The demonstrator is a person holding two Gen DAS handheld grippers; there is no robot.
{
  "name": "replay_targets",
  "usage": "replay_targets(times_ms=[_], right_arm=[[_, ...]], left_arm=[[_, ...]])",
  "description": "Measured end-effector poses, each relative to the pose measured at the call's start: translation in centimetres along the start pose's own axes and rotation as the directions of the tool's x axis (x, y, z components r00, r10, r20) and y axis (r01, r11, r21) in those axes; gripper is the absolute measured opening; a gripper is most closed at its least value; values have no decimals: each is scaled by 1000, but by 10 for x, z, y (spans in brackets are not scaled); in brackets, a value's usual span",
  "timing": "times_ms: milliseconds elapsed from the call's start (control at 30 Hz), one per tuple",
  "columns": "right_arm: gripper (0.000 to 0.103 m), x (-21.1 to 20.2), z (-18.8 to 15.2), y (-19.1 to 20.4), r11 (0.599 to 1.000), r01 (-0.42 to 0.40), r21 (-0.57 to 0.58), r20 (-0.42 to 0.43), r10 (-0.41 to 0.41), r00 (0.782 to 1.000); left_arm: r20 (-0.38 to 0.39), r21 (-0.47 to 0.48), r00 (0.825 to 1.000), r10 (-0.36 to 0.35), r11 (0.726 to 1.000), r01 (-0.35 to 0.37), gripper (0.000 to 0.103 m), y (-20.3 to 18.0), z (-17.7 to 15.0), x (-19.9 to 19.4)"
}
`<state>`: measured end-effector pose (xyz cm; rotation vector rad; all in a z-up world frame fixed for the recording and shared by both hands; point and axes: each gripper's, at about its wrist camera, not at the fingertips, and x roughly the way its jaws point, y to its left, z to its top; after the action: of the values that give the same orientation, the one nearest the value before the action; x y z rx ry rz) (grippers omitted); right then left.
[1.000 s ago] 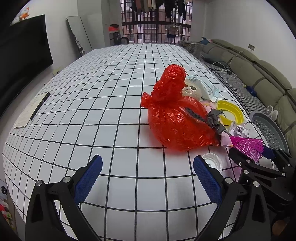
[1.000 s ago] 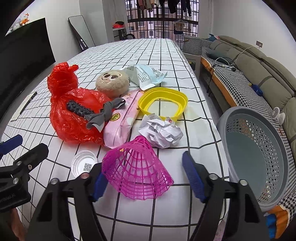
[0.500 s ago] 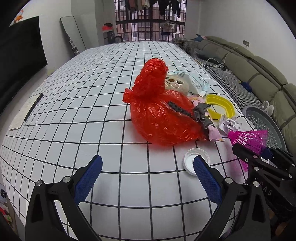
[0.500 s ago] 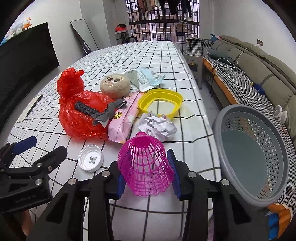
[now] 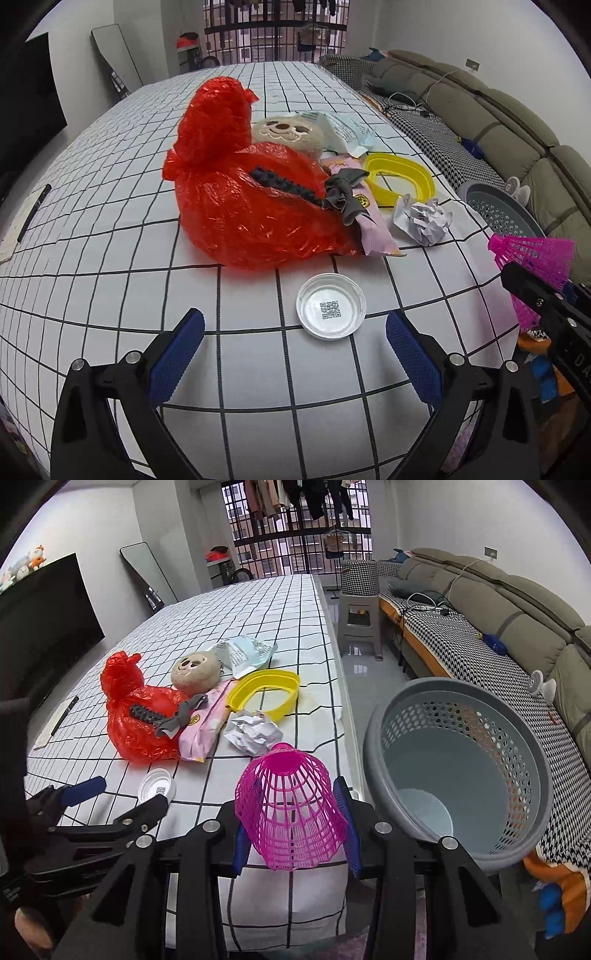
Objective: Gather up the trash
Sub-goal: 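Lift the pink cone with the right gripper while the left gripper grasps the foil lid, then carry both items over the grey basket and open both grippers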
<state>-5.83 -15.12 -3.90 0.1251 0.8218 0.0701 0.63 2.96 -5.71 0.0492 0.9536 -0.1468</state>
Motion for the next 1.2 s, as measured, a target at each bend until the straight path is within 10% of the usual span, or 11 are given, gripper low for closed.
replay_targets(times_ms=[367, 600, 1200], right_arm=[[39, 1, -1, -12, 999, -6, 32, -5, 6, 1000], [39, 4, -1, -15, 999, -14, 43, -9, 14, 1000], [39, -7, 7, -86, 987, 51, 155, 25, -55, 998]], left_arm=[[-5, 23, 1000, 15, 1000, -15, 91, -11, 2, 12], [22, 38, 1000, -9, 999, 8, 39, -9, 3, 4], [126, 184, 983, -134, 977, 110, 39, -82, 45, -29]])
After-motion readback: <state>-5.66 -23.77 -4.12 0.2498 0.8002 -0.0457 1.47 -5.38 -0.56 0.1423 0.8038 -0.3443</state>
